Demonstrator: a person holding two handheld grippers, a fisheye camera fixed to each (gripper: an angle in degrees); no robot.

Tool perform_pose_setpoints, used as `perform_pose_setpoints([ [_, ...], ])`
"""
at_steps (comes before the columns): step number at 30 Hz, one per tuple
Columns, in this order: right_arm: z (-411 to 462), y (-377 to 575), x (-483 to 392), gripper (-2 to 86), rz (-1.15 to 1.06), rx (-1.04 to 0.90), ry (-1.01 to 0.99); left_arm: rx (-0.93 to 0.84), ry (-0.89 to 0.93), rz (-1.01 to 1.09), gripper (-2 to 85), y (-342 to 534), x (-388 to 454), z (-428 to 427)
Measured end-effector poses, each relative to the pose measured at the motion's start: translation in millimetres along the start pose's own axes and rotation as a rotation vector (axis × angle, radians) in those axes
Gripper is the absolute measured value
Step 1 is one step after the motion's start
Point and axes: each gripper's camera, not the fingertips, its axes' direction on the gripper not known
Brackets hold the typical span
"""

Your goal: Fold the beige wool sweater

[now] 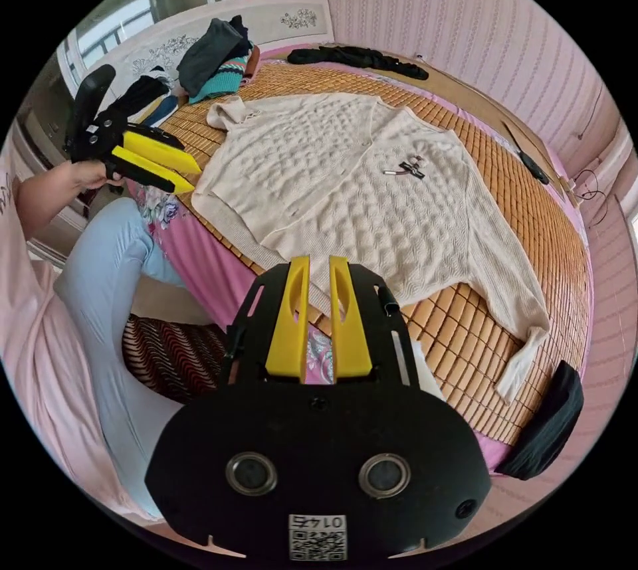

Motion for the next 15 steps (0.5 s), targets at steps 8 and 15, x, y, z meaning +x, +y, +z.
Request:
perform_pose_setpoints([
  [8,47,-2,-36,5.1,-0.039,-0.074,-0.043,-0.124,0.056,-0.035,4.7,7,-12,64],
  [15,34,1,-57,5.7,-0.057,-0.044,0.027,-0.007,0.133,-0.152,-0.2,19,-32,26],
])
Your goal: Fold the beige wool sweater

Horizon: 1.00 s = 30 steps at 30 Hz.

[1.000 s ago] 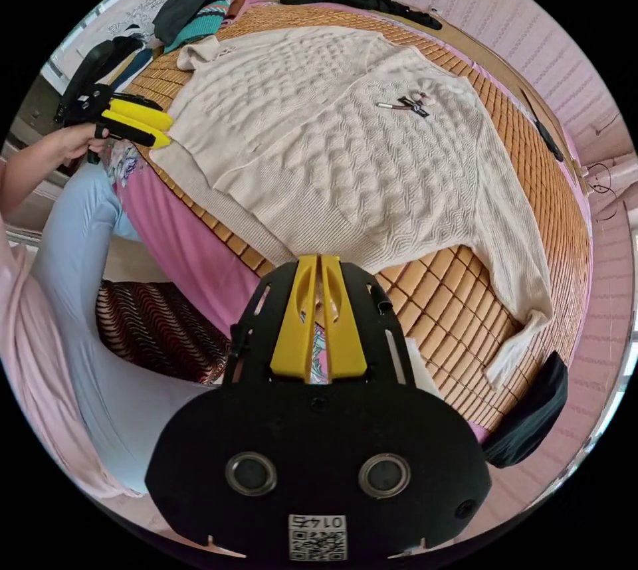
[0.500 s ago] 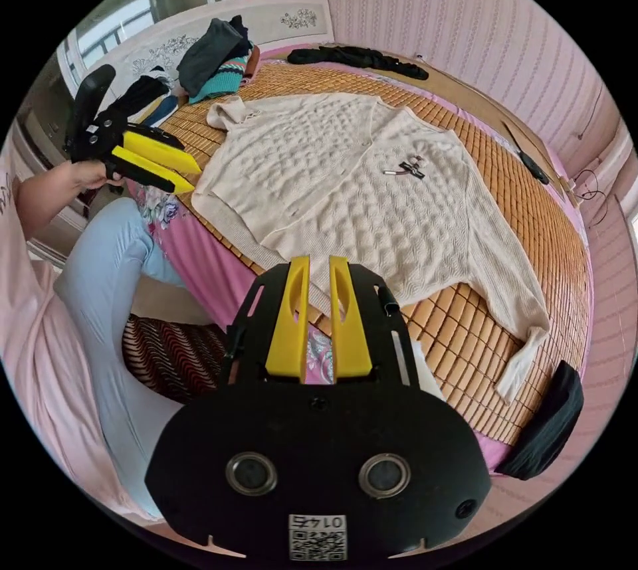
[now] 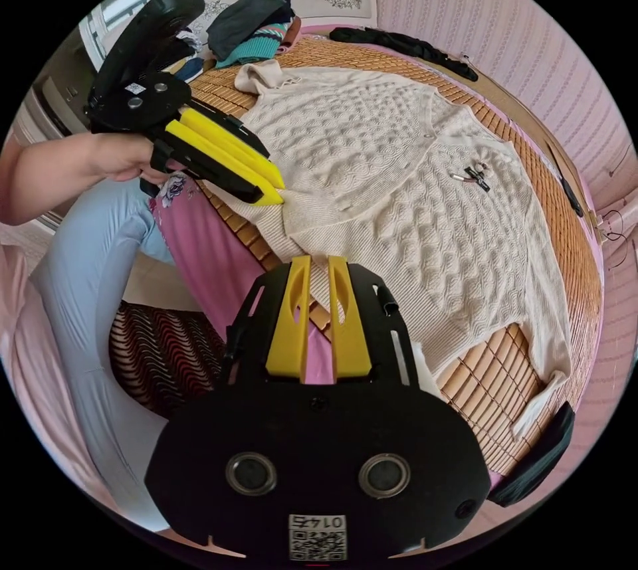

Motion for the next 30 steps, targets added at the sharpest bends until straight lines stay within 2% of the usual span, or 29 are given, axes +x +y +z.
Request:
perform_pose_setpoints([
  [5,11,-7,-15,5.5,-0.004,-0.037,0.013,0.049,0.008,-0.039,-0.7,8,-10,-21],
  [11,-8,-5,-24,0.2,-0.004,-0.004,0.03,0.043,0.048,-0.018,-0.9,7,-5,-25],
  [18,-29,-12,-61,-0.4,-0.18,-0.04,0.097,0.094,0.094,-0.068,-1.0,6,1,-30],
  [22,2,-12,-70,-0.5,-0.218,-0.16,0.079,0.003,0.11,-0.085,-0.9,11,0,-1],
  [25,2,-8,-69,-0.4,-0.185,-0.113,0.083,-0.142,0.026,-0.074,-0.5,19,6,40],
  [26,1,-8,-69,-0.4,-0.18,-0.116,0.083,-0.091,0.007,-0.053,-0.1,23,11,37],
  [30,-8,-2,-62,0.1,-0.136,-0.118,0.053,-0.085,0.035,0.003,2.7,33,29,17],
])
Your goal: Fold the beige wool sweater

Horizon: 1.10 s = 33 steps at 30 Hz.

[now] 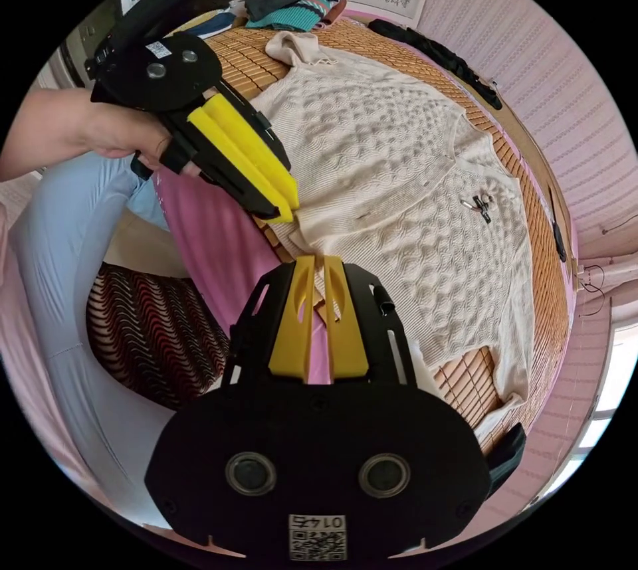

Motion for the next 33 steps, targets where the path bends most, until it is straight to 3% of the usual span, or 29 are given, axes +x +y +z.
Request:
perform_pose_setpoints([
  [7,-28,1,29,0.1,0.125,0.141,-0.143,0.023,-0.272,-0.129,4.9,49,-8,-45],
  [12,-9,-19,23,-0.1,0.091,0.079,-0.118,-0.013,-0.333,-0.172,7.5,49,-19,-29],
  [15,10,-17,21,-0.2,0.074,-0.006,-0.109,-0.037,-0.307,-0.171,5.5,49,-24,-15],
  [17,6,-11,24,-0.2,0.084,0.02,-0.106,-0.028,-0.299,-0.205,0.5,54,-26,-24],
  [22,5,1,28,-0.5,0.094,0.012,-0.073,0.035,-0.253,-0.308,-0.8,82,-38,-40],
  [27,5,13,39,-0.6,0.096,0.043,-0.099,0.11,-0.063,-0.5,-0.7,98,-65,-38],
  [33,5,19,51,-0.6,0.098,0.034,-0.099,0.056,-0.27,-0.282,4.8,57,-17,-56],
])
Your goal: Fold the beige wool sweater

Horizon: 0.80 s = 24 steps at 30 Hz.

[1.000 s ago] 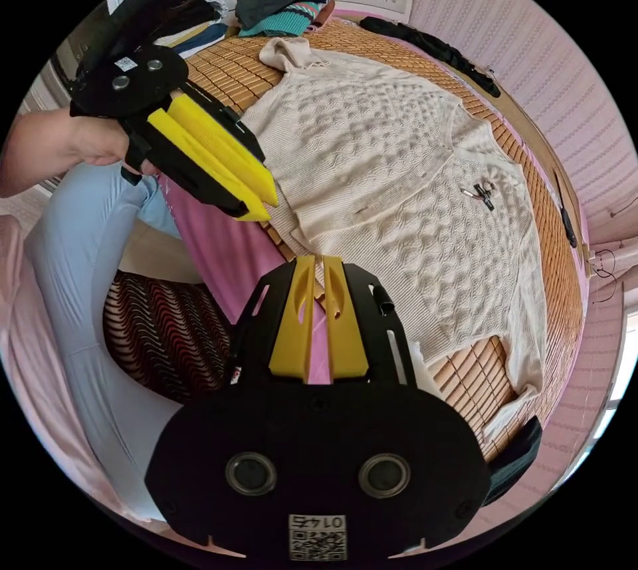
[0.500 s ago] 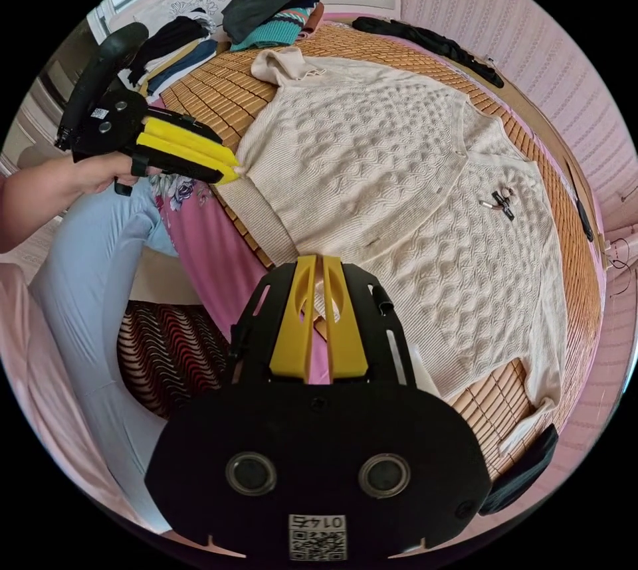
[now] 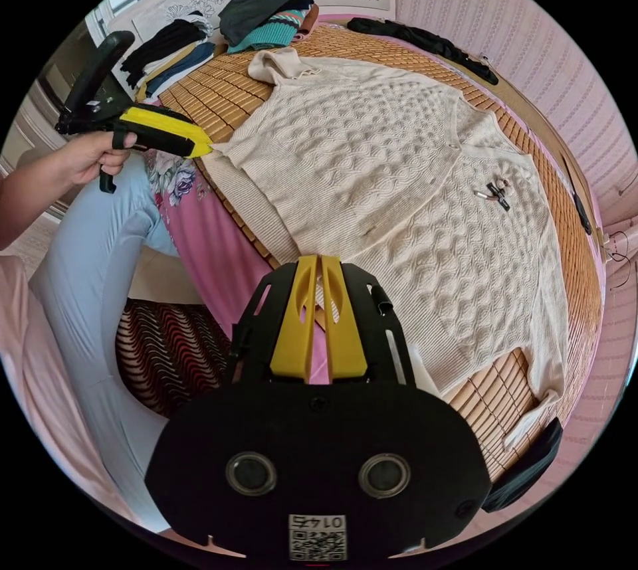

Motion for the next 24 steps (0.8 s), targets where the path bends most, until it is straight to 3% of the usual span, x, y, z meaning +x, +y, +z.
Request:
perform_pose_setpoints([
  [4,-1,6,10,-0.6,0.017,0.006,-0.002,0.041,-0.027,0.056,6.4,-11,22,-1],
  [7,-2,11,18,-0.5,0.024,0.014,-0.002,-0.036,-0.082,0.042,6.4,-21,22,34],
  [11,-4,16,30,-0.4,0.038,0.014,-0.013,-0.059,-0.101,0.049,0.5,-16,24,43],
  [17,-6,32,70,1.1,0.113,0.069,-0.151,-0.081,-0.081,0.037,0.9,-29,29,41],
  [20,-27,61,115,6.0,0.302,0.102,-0.281,-0.048,-0.118,0.05,4.2,-44,38,16],
  [24,-93,166,214,6.9,0.639,0.279,-0.036,0.078,-0.1,0.219,4.2,-89,83,-22],
])
